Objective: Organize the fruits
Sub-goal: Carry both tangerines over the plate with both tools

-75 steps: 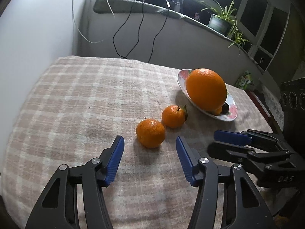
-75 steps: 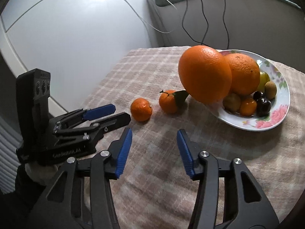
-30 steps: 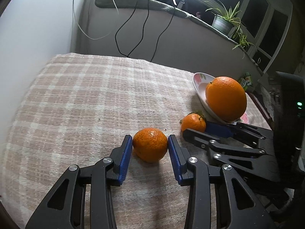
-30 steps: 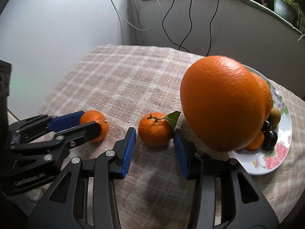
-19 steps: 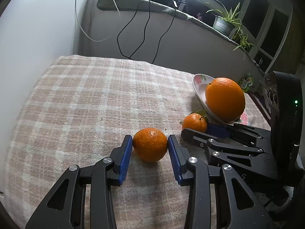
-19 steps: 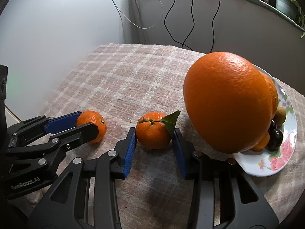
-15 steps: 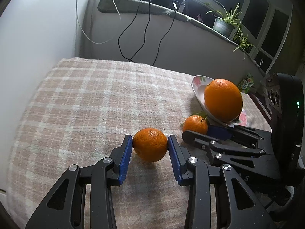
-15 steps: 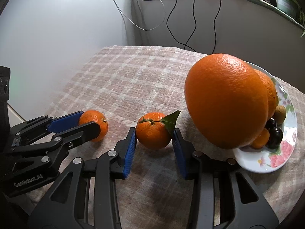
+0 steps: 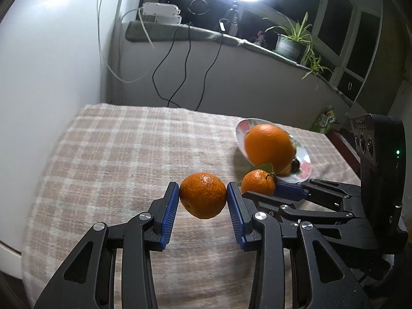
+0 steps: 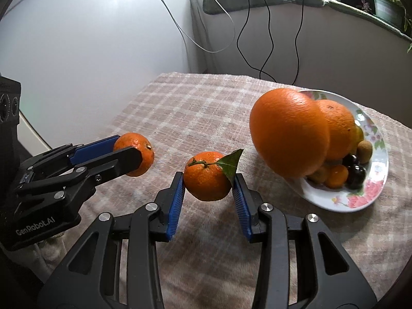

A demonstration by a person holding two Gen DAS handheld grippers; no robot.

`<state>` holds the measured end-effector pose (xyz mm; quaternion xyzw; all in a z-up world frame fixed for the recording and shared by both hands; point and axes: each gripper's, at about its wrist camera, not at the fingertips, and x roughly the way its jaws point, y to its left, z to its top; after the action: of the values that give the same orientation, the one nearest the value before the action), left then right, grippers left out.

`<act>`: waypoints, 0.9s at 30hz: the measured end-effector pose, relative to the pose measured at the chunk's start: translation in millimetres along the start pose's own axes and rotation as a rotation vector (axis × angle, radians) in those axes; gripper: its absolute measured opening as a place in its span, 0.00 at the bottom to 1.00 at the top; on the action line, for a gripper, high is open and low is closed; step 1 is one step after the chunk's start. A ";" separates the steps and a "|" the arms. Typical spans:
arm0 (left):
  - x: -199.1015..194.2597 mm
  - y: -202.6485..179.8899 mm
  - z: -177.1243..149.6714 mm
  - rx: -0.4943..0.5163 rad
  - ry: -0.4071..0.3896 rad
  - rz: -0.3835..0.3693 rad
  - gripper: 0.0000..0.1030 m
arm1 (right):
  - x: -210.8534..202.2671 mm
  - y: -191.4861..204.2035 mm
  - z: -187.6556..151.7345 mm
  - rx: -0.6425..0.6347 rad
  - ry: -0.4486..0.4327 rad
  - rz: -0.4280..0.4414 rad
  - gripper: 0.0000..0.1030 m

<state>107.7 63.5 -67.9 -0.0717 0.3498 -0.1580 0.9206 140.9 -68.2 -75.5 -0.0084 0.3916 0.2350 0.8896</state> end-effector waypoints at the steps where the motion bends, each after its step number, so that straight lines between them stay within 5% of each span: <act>1: -1.6 -3.1 0.6 0.003 -0.003 -0.001 0.36 | -4.9 -1.1 -0.9 -0.001 -0.005 0.004 0.38; 27: 13.9 -97.9 13.8 0.100 -0.013 -0.078 0.36 | -89.5 -106.5 -11.8 0.083 -0.105 -0.057 0.38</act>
<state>103.2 -32.9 -42.5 -0.0402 0.3323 -0.2104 0.9185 125.8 -202.0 -38.9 0.0298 0.3533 0.1929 0.9149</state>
